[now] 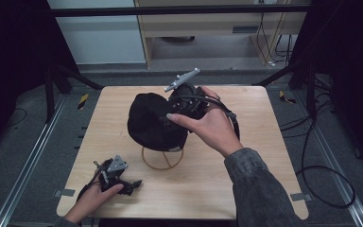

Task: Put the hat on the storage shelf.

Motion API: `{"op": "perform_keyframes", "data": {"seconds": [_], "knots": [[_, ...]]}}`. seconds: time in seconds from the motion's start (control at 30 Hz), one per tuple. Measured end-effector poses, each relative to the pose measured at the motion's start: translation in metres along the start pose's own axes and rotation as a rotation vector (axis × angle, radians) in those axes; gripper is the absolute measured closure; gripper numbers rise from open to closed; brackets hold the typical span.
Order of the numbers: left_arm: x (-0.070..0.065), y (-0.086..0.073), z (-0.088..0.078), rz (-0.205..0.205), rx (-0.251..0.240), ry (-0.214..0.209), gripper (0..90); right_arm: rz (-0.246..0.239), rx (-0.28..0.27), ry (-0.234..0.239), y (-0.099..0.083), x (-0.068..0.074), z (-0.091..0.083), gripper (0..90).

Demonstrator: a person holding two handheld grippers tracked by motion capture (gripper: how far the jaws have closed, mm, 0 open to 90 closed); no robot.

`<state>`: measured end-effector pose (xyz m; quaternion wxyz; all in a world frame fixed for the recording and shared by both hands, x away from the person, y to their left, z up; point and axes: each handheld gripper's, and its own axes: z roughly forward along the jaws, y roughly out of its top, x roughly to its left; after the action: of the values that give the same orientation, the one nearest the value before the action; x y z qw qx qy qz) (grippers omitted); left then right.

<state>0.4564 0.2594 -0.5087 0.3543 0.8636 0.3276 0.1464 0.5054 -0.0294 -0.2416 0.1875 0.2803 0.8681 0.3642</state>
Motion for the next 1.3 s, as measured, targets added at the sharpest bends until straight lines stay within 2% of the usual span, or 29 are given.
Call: {"op": "perform_keyframes", "data": {"seconds": [0.2, 0.7, 0.93, 1.0, 1.17, 1.23, 1.3], "knots": [[0.000, 0.000, 0.000, 0.000, 0.000, 0.000, 0.0, 0.018, -0.023, -0.015, -0.012, -0.004, -0.005, 7.3], [0.000, 0.000, 0.000, -0.002, 0.000, -0.002, 0.0, 0.061, -0.008, -0.040, -0.042, -0.015, -0.009, 8.1], [0.000, 0.000, 0.000, -0.002, 0.000, -0.002, 0.0, 0.080, -0.016, -0.060, -0.056, -0.021, -0.016, 10.5], [0.000, 0.000, 0.000, -0.002, -0.002, -0.001, 0.0, 0.082, -0.018, -0.061, -0.067, -0.022, -0.019, 10.6], [0.000, 0.000, 0.000, -0.002, -0.002, -0.001, 0.0, 0.082, -0.015, -0.063, -0.079, -0.022, -0.020, 10.6], [0.000, 0.000, 0.000, -0.002, -0.002, -0.001, 0.0, 0.059, -0.003, -0.081, -0.091, -0.021, -0.018, 10.8], [0.000, 0.000, 0.000, -0.002, -0.003, -0.001, 0.0, 0.057, 0.009, -0.085, -0.100, -0.020, -0.015, 10.8]]}}
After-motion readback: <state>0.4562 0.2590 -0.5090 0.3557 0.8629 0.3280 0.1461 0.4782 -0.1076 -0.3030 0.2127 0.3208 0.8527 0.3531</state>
